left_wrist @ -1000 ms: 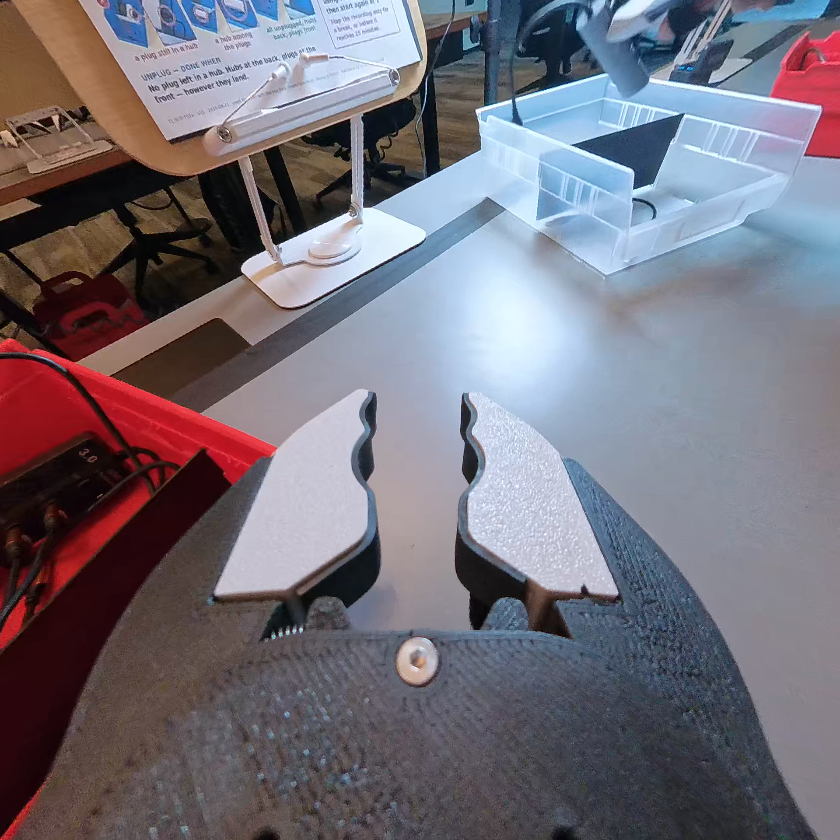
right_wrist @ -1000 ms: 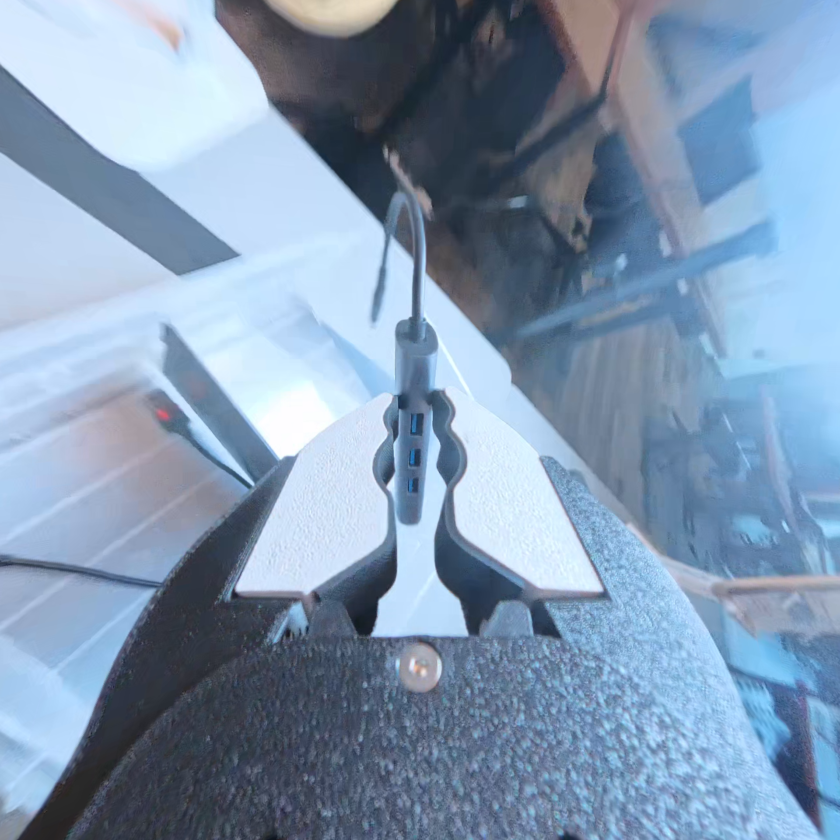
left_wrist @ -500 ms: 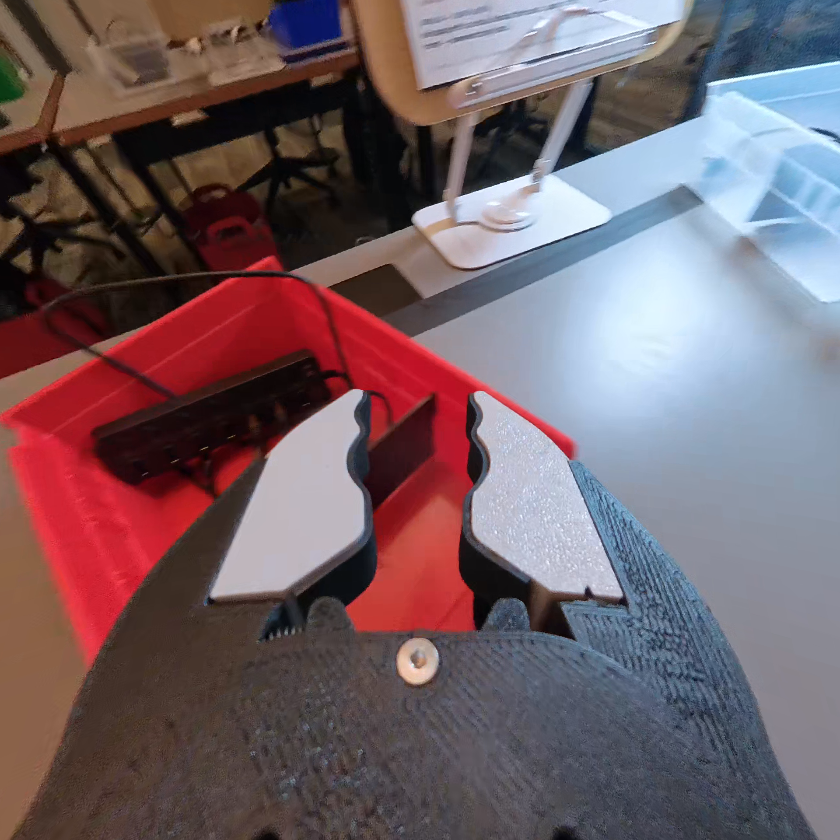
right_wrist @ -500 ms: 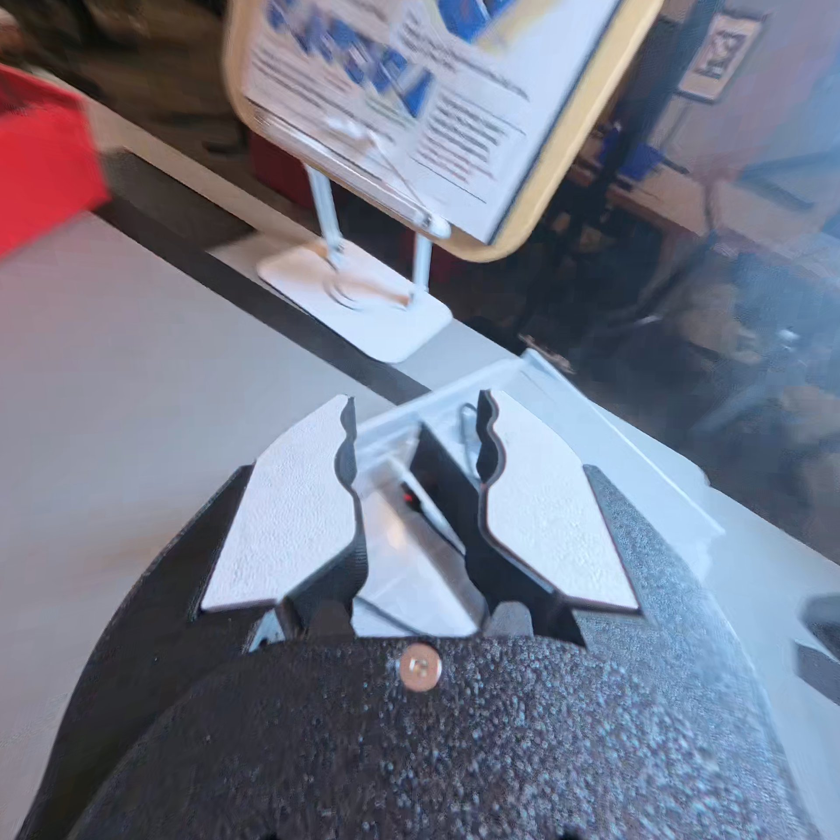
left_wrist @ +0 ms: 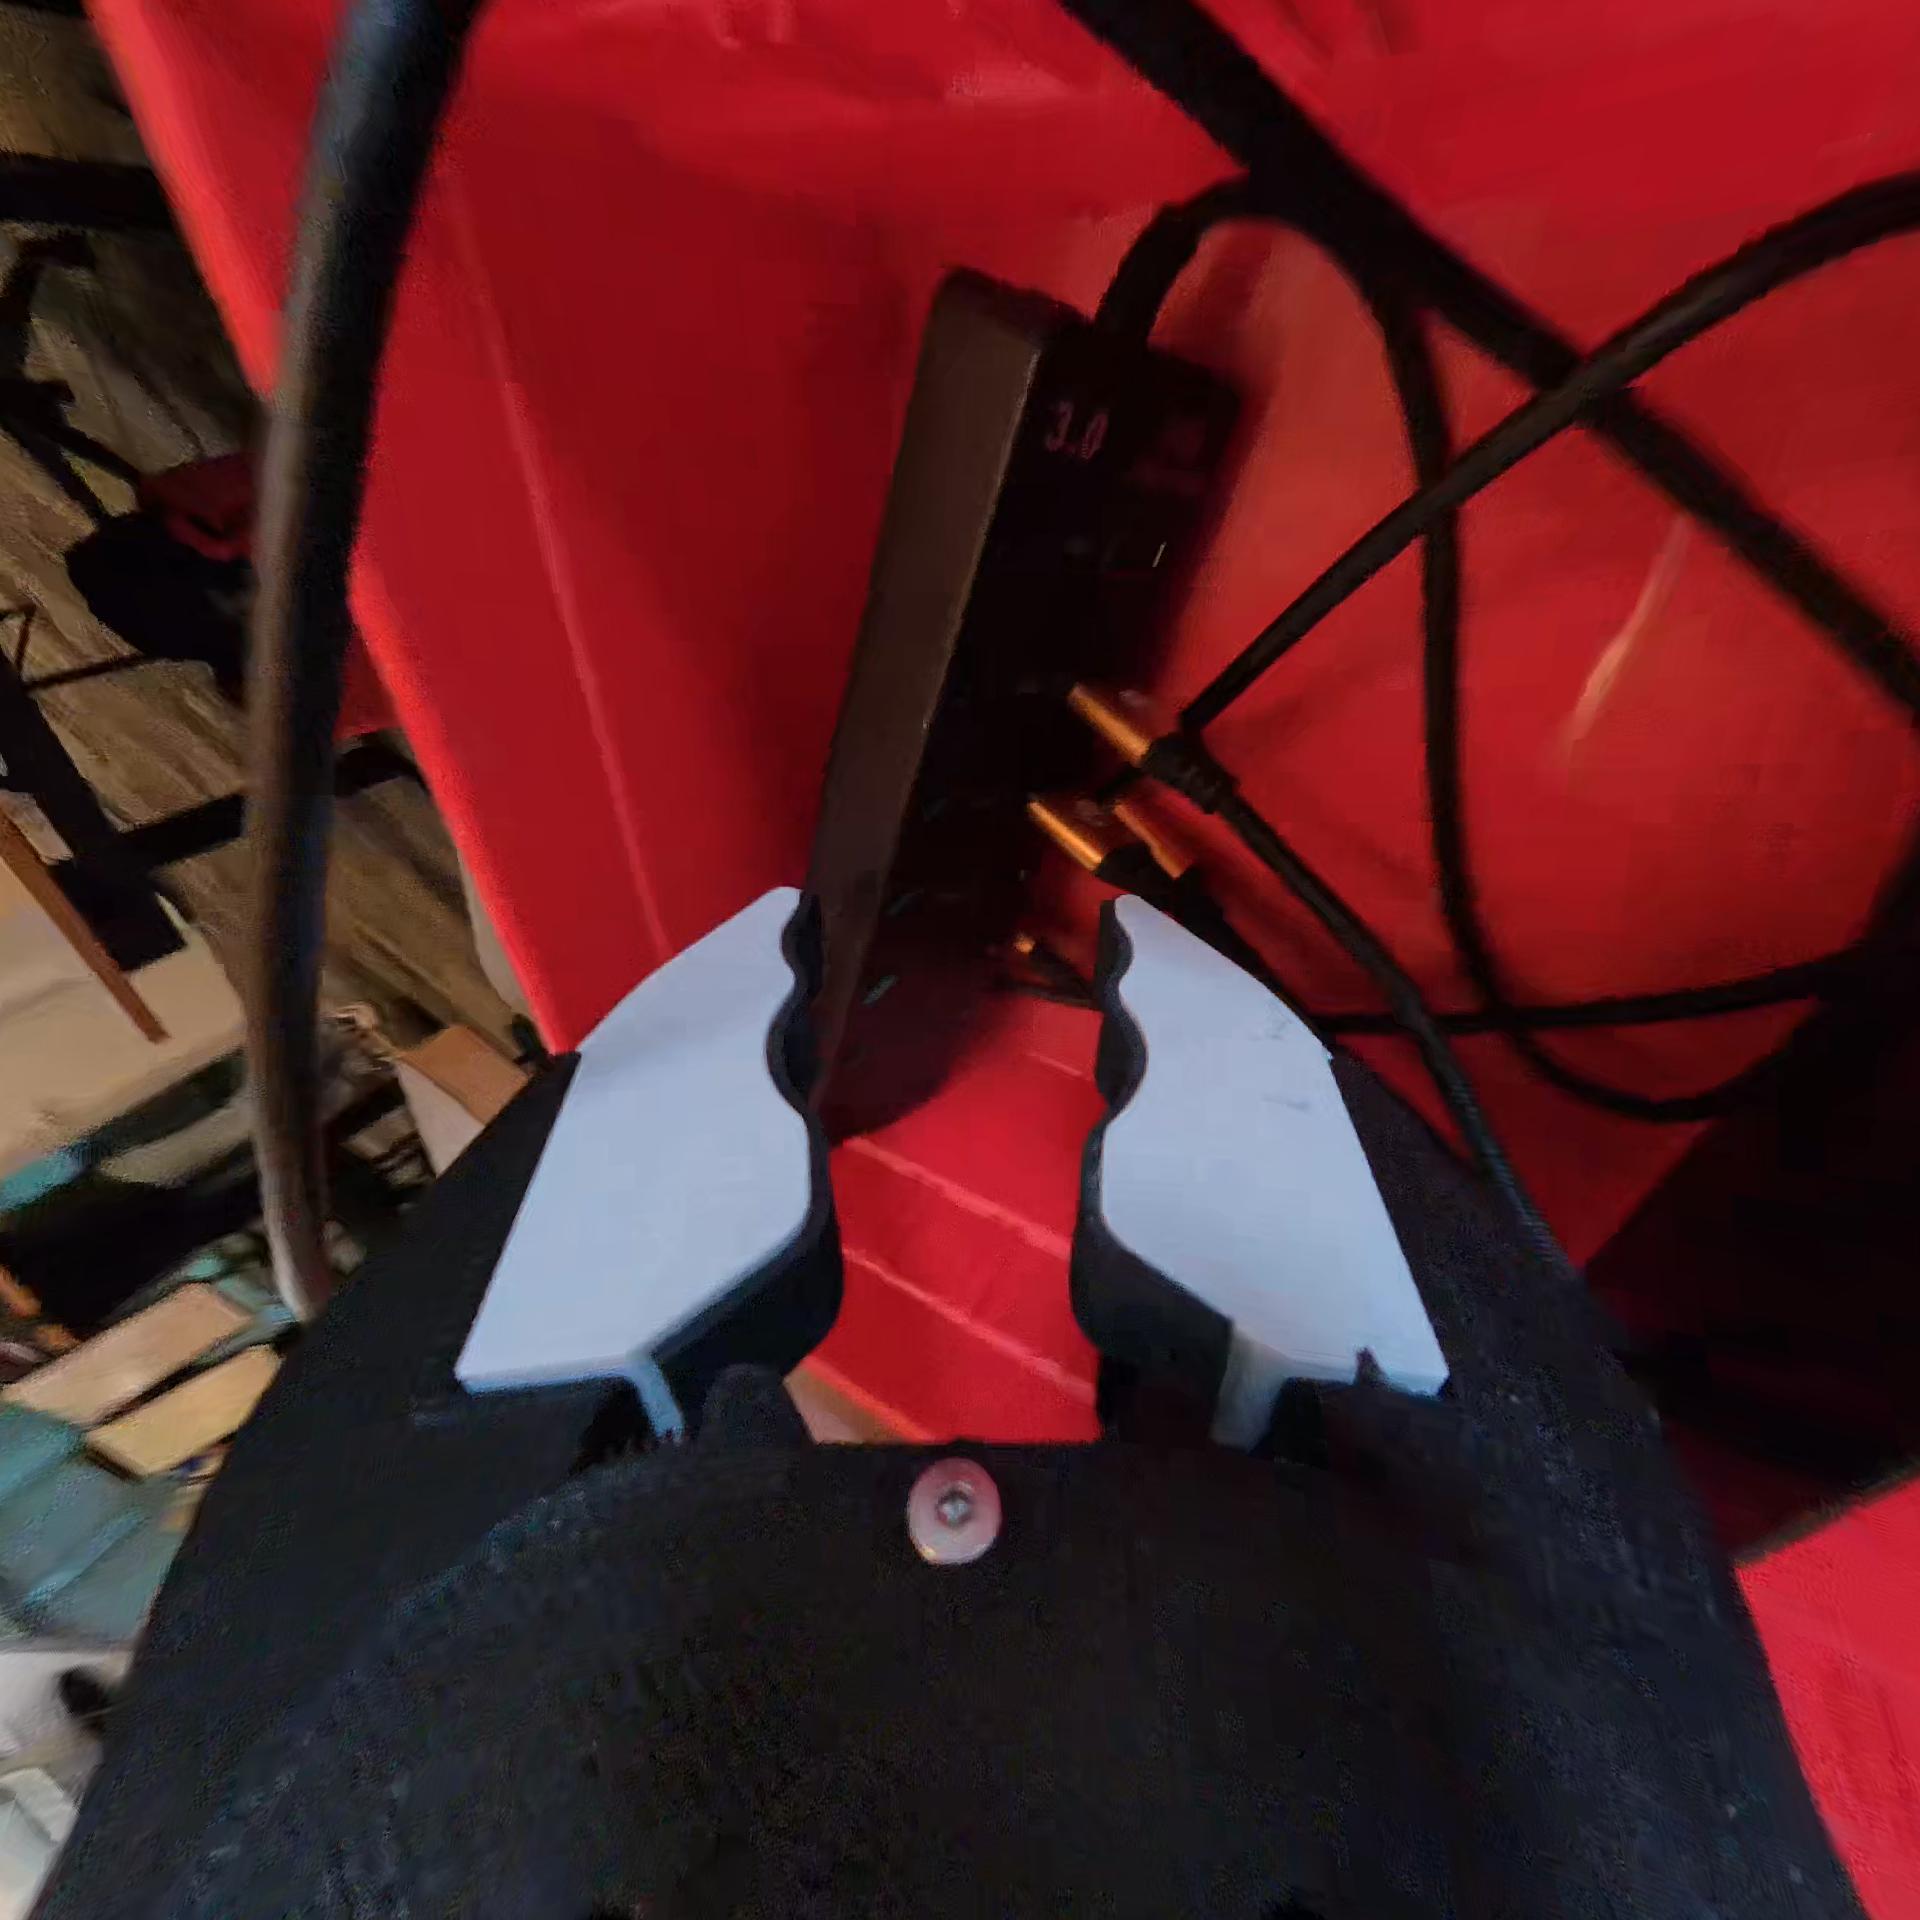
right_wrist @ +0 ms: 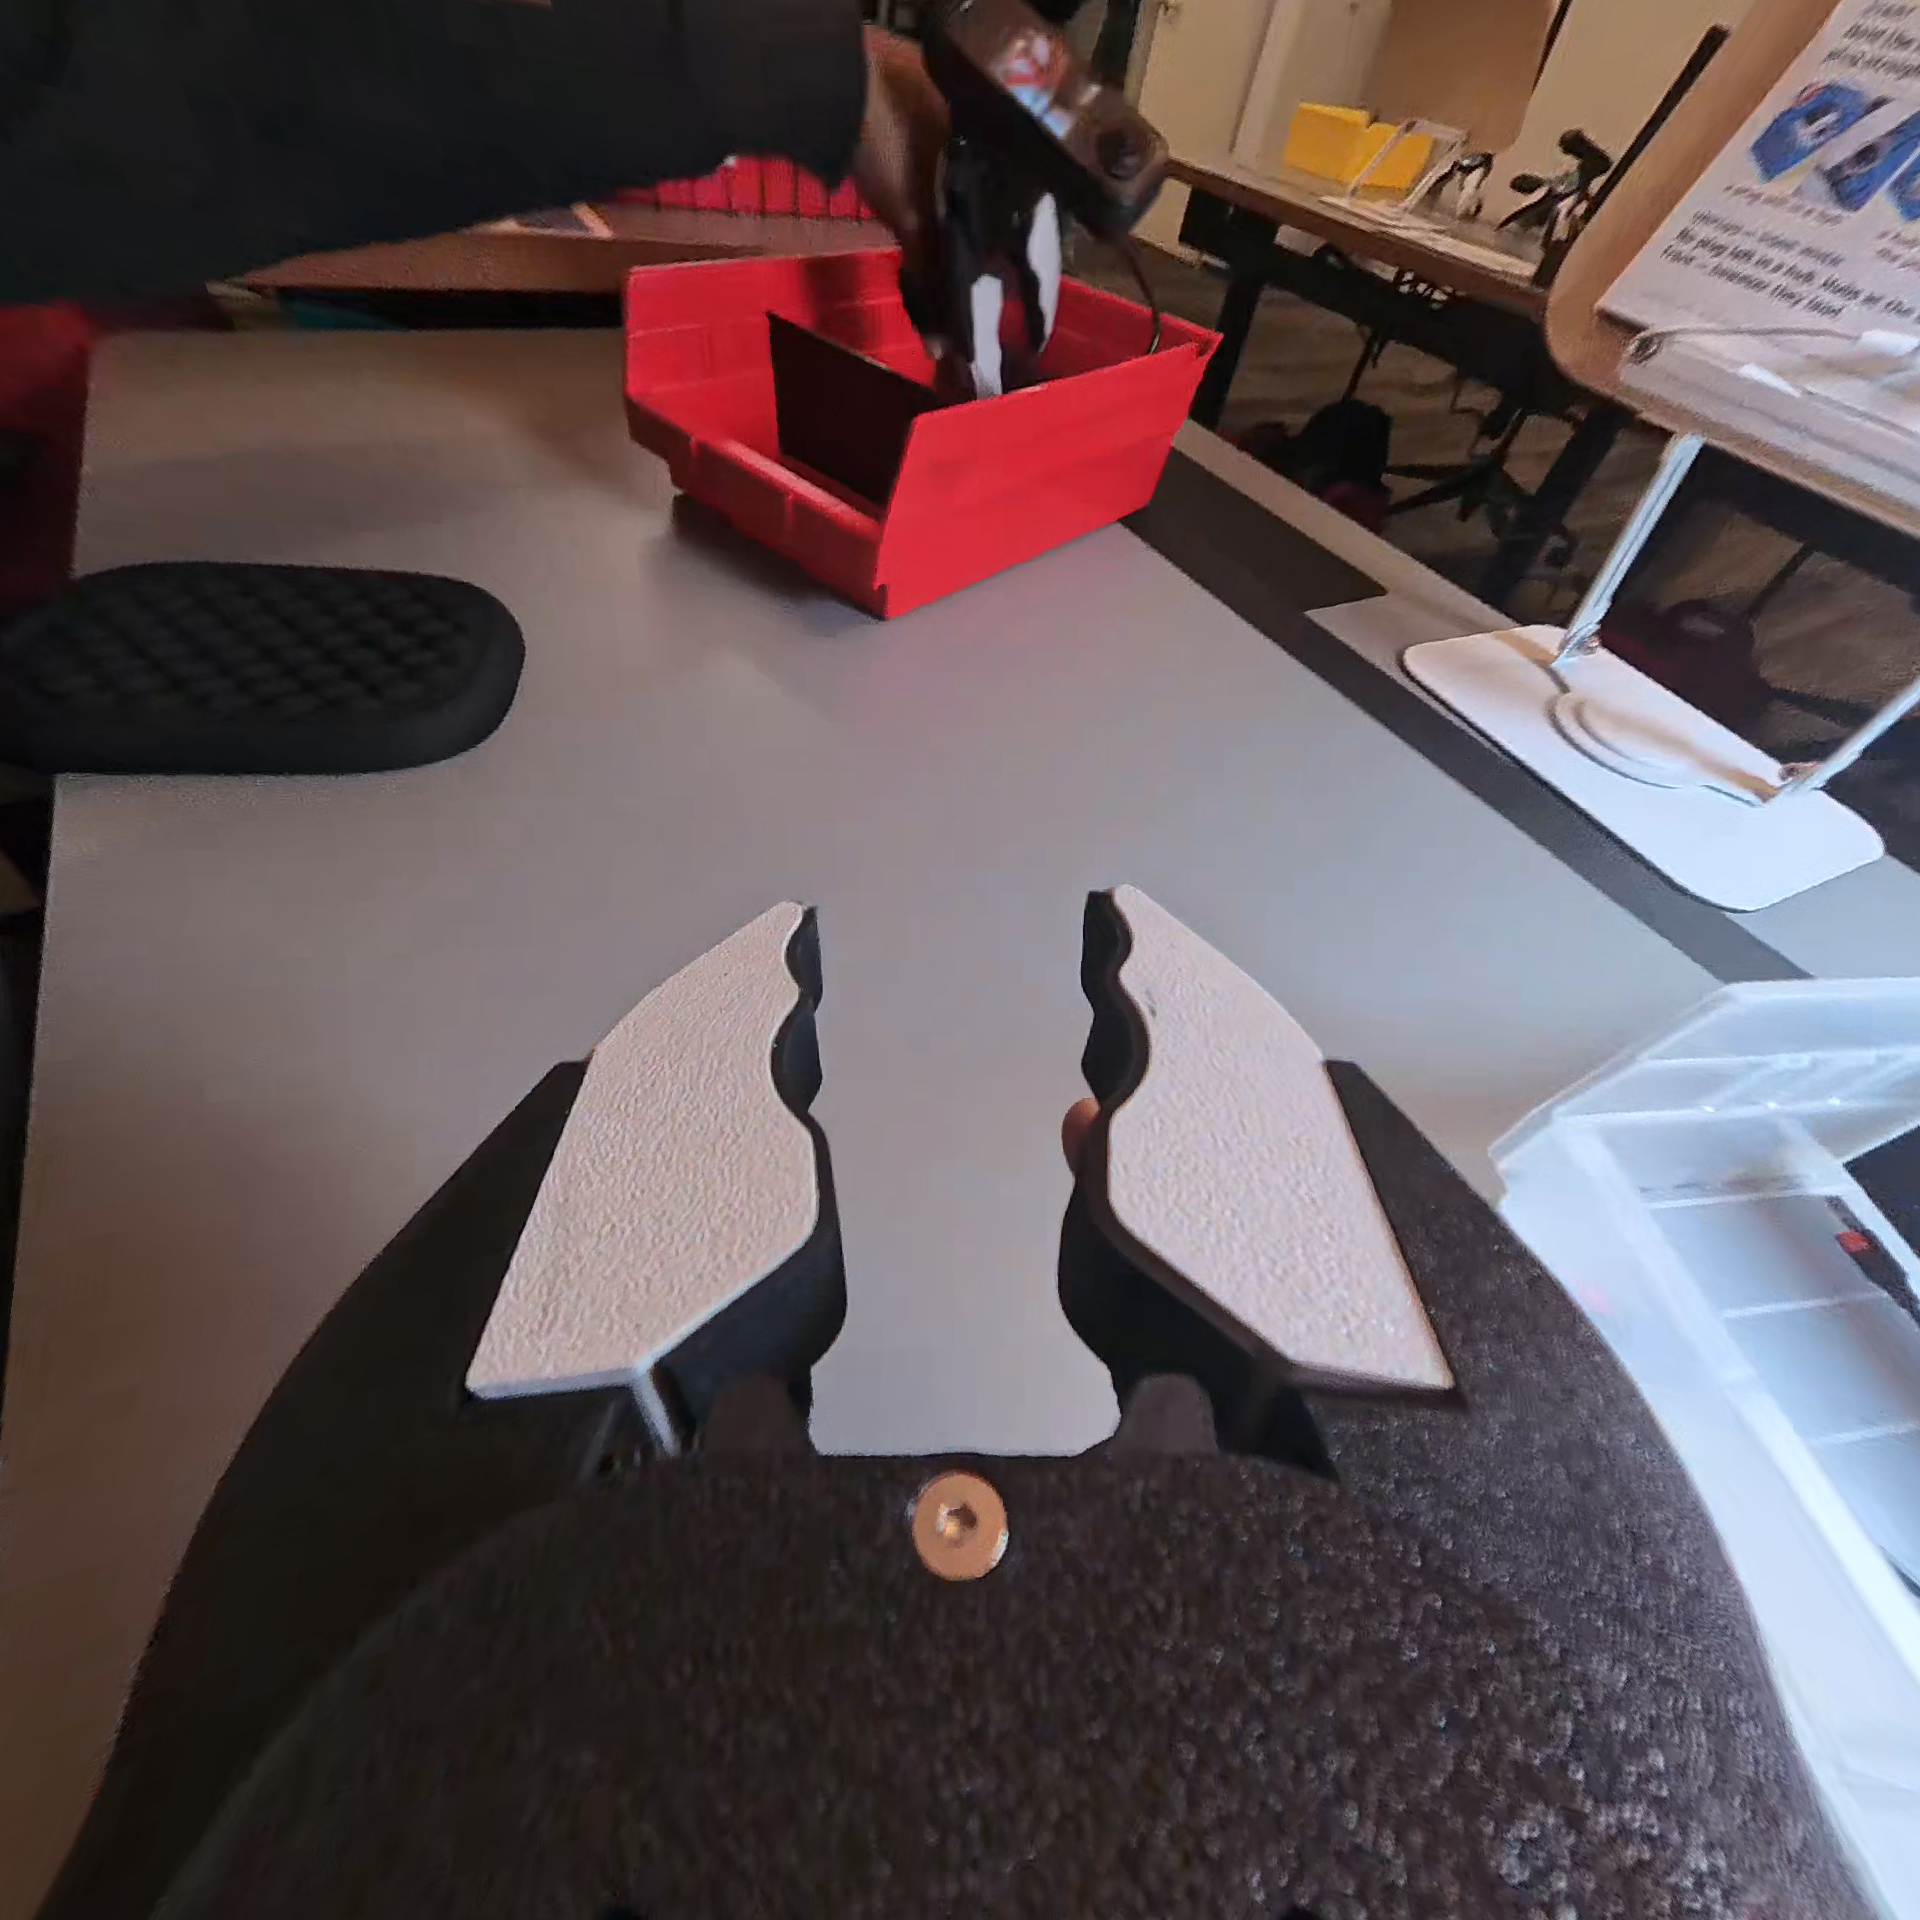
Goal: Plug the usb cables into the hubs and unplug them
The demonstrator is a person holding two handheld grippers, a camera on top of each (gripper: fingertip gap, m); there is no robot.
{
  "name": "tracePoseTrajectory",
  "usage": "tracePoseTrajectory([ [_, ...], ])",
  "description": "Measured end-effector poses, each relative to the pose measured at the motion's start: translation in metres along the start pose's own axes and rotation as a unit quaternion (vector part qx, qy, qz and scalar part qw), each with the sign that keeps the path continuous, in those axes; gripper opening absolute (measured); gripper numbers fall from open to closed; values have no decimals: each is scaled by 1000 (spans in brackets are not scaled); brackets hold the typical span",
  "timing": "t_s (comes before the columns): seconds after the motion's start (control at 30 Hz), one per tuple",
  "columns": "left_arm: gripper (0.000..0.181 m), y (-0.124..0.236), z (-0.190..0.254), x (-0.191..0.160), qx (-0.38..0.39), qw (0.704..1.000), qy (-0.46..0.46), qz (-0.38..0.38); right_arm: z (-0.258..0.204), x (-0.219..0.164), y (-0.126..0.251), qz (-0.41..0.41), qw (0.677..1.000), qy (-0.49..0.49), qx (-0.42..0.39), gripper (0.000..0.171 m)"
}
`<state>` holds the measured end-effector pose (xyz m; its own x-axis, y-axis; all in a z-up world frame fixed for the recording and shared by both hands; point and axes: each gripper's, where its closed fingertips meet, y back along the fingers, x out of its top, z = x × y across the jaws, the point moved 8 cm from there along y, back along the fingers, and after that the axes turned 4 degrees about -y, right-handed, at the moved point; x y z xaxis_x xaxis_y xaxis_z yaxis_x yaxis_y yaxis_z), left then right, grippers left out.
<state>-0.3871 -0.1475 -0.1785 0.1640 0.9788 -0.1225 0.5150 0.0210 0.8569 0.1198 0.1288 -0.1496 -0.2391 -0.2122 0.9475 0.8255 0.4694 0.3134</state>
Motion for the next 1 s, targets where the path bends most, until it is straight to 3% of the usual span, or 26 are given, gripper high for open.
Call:
tracePoseTrajectory([
  [0.2, 59, -36, -13, 5, -82, 989, -94, -79, 9, -16, 3, -12, 998, -45, 36, 45],
  [0.37, 43, -37, -16, 0, -81, 992, -69, -61, 14, -21, -5, -17, 997, -58, 49, 42],
  [0.5, 28, 22, -21, -11, -34, 998, -49, -12, 11, -12, -13, -8, 997, -48, 56, 41],
  [0.67, 26, 139, -29, -23, 43, 993, 52, 100, -1, 15, -24, 16, 998, -20, 61, 39],
  [0.77, 25, 211, -18, -18, 51, 961, 149, 228, -9, 42, -30, 56, 997, -3, 52, 38],
  [0.87, 24, 265, 11, -1, 1, 901, 217, 375, -15, 75, -35, 112, 993, -7, 40, 37],
  [1.0, 25, 291, 69, 39, -117, 808, 265, 513, -22, 116, -38, 168, 985, -11, 23, 36],
])
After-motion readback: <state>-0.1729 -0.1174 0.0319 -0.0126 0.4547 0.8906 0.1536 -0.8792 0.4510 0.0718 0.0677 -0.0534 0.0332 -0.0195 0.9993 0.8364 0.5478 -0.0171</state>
